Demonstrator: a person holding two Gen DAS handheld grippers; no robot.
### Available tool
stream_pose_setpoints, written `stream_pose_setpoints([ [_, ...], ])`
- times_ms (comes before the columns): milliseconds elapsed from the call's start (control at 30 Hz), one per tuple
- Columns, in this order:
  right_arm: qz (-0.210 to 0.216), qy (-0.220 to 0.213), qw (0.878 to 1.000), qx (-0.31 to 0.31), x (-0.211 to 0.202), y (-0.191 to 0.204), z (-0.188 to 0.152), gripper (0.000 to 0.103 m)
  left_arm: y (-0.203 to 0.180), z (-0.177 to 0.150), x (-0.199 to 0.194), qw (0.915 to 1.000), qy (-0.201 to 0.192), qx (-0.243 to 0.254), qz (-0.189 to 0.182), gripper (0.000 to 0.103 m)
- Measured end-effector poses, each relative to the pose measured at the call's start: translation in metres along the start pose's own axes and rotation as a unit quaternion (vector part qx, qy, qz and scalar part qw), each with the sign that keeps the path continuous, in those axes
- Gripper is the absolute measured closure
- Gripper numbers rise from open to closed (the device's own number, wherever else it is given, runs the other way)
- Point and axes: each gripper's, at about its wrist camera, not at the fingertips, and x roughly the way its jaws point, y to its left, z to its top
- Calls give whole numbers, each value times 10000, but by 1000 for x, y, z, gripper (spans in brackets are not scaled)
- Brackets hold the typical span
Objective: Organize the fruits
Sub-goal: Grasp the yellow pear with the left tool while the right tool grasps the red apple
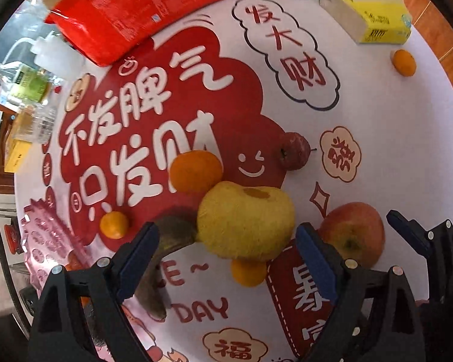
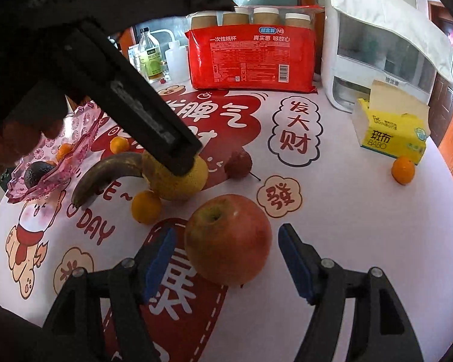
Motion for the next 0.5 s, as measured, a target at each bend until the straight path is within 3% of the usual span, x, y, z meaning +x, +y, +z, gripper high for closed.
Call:
stream_pose_setpoints([
  [367,-20,259,9996,107,28,-1,-8,32,-2,10,31,9998,69,-25,-211,11],
  [500,-15,281,9995,135,35,0,-10,32,-2,13,39,9994,77,-105,-319,16],
])
